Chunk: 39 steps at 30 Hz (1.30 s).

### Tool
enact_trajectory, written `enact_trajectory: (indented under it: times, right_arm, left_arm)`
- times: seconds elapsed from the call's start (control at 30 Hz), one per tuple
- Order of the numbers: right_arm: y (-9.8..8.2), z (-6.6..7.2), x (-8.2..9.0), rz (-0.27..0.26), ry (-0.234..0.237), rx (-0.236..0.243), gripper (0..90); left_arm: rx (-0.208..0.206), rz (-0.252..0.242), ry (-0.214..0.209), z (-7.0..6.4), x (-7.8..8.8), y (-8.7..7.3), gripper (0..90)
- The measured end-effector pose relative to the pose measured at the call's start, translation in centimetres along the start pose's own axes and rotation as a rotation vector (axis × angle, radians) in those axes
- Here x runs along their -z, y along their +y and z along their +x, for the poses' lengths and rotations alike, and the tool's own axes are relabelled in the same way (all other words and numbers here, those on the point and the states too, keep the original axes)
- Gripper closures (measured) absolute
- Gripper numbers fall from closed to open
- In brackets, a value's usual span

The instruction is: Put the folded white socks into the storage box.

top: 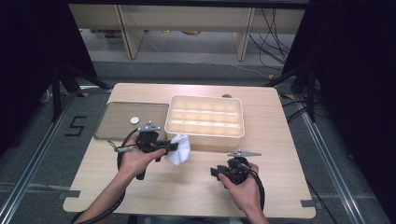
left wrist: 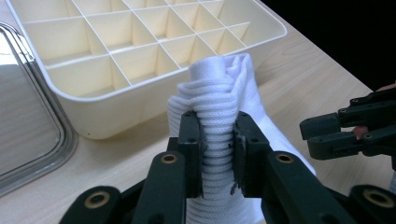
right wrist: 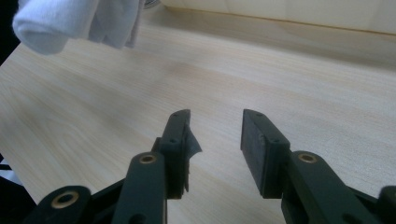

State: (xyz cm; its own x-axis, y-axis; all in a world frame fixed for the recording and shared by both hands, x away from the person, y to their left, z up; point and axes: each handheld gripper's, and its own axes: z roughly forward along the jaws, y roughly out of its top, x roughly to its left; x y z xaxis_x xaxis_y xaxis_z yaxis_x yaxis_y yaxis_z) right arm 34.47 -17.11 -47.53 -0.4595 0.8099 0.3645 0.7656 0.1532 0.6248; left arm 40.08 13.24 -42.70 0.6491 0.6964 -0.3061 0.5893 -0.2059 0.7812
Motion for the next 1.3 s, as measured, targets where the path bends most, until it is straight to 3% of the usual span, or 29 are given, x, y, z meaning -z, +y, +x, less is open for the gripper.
enact_trajectory:
  times: [0.17, 0.33, 0.5, 0.6, 0.63, 1.3]
  right_arm:
    - [-0.1, 0.0, -0.1, -0.007, -0.023, -0.011, 62.8]
    - [-0.1, 0.0, -0.2, -0.012, 0.005, -0.002, 62.5]
    - [0.0, 0.0, 0.0, -0.009, -0.018, -0.007, 62.5]
    - [0.0, -0.1, 0.0, -0.016, -0.007, -0.007, 62.5]
    - [0.0, 0.0, 0.1, 0.006, -0.021, -0.030, 62.5]
    - [-0.1, -0.1, -0.1, 0.004, 0.005, -0.024, 62.4]
  left_arm:
    - [0.004, -0.001, 0.019, 0.2, 0.1, 0.4, 75.2]
    - [-0.003, -0.017, 0.020, 0.5, 0.2, 1.1, 75.2]
    - [-0.012, -0.025, 0.025, 0.9, 0.3, 1.8, 75.2]
    - [-0.008, -0.032, 0.034, 1.1, 0.3, 2.2, 75.2]
    - [-0.007, -0.026, 0.032, 1.2, 0.3, 2.3, 75.2]
    - [0.000, -0.040, 0.068, 3.3, -0.2, 4.2, 75.2]
